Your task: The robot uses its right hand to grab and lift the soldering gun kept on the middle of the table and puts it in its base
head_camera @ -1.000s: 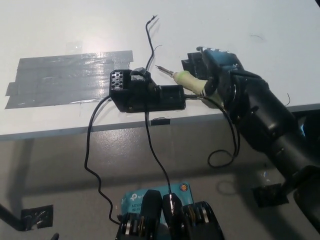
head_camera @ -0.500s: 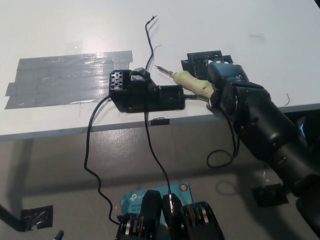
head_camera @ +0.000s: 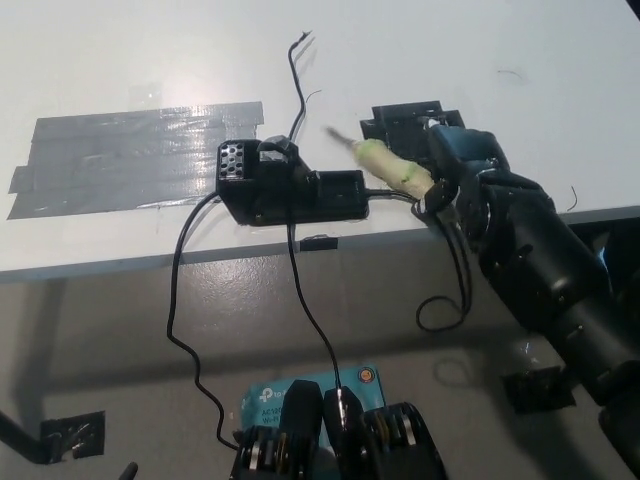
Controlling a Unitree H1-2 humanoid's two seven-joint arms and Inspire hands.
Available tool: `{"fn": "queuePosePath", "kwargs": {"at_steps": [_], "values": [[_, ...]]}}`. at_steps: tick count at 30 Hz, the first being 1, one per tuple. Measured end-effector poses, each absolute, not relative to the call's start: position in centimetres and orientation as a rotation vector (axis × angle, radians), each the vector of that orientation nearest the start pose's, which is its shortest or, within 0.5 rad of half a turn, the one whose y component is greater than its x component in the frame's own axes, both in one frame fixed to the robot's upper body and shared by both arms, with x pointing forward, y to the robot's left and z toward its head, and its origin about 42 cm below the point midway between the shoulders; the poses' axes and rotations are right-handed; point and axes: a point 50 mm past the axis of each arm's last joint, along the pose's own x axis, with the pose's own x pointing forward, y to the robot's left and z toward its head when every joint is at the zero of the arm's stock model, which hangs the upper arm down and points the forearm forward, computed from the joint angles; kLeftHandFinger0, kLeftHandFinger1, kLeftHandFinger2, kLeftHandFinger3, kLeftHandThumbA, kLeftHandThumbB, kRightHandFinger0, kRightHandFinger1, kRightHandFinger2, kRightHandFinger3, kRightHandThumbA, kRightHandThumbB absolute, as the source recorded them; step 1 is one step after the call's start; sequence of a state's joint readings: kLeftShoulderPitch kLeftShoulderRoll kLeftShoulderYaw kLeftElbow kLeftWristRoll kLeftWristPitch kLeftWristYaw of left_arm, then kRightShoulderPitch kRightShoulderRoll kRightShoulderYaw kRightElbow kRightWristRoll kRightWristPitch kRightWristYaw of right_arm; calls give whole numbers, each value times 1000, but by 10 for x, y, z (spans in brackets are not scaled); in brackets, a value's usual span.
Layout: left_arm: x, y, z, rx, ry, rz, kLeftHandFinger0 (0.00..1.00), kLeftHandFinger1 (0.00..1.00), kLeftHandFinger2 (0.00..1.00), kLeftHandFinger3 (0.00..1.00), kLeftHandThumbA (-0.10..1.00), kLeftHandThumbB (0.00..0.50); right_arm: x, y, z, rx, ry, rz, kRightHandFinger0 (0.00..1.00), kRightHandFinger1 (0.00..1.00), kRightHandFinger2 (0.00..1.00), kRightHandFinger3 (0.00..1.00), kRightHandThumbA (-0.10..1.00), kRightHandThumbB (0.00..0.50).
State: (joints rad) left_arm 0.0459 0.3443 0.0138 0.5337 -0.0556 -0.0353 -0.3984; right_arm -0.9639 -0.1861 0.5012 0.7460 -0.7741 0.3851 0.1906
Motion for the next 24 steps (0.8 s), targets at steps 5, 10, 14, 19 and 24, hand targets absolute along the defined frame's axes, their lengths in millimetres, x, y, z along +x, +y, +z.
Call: {"fn": "queuePosePath", "kwargs": {"at_steps": [5,10,14,19,24], "values": [[218,357,-27,178,576,-263,0,22,324,621,1000,500,535,-134,244,-1397,71,261,145,241,380,932,947,6],[220,355,-26,178,571,-261,0,32,349,635,1000,500,535,-130,245,-1392,42,301,92,210,315,598,913,13],[220,353,-27,180,572,-260,0,32,328,612,1000,500,534,-129,244,-1394,30,328,321,420,498,824,906,0],[219,353,-28,179,574,-262,0,30,305,601,1000,500,534,-129,242,-1407,40,349,90,219,413,977,-45,33],[219,353,-28,171,574,-260,0,45,312,592,1000,500,534,-130,241,-1414,91,365,27,173,414,759,-100,0]]}}
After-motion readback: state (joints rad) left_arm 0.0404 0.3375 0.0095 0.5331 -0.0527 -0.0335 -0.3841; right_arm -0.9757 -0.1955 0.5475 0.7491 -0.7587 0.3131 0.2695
